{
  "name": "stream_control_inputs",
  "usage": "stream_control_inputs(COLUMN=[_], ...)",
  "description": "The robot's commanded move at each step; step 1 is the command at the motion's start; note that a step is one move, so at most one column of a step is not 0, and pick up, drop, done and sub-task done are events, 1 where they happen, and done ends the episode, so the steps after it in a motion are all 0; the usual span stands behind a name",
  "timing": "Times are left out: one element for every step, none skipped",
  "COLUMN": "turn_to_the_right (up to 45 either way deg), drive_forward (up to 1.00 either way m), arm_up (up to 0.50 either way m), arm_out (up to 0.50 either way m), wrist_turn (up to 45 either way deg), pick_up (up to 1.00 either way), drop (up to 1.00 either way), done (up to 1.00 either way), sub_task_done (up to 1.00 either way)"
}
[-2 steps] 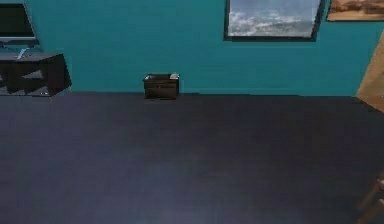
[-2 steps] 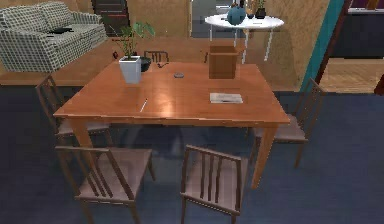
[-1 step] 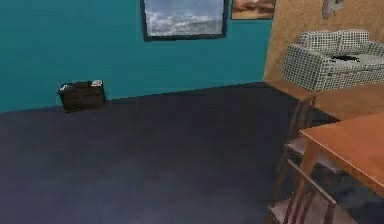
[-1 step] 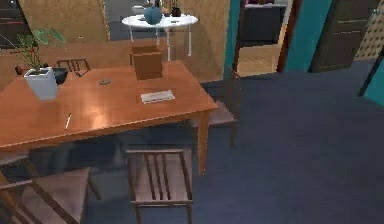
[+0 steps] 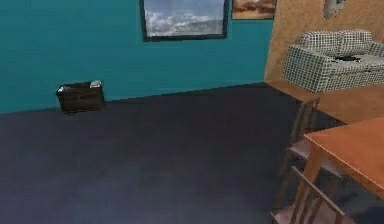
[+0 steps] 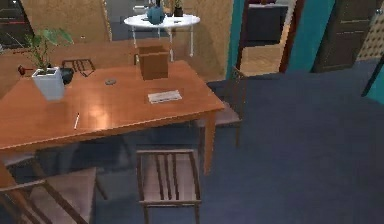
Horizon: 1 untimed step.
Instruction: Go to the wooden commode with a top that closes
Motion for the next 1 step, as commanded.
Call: stream_control_inputs(turn_to_the_right=[-6.0], drive_forward=[0.00], arm_up=[0.00], arm_out=[0.00], wrist_turn=[0.0], pick_up=[0.00], drop=[0.00], done=[0.00], sub_task_done=[0.00])
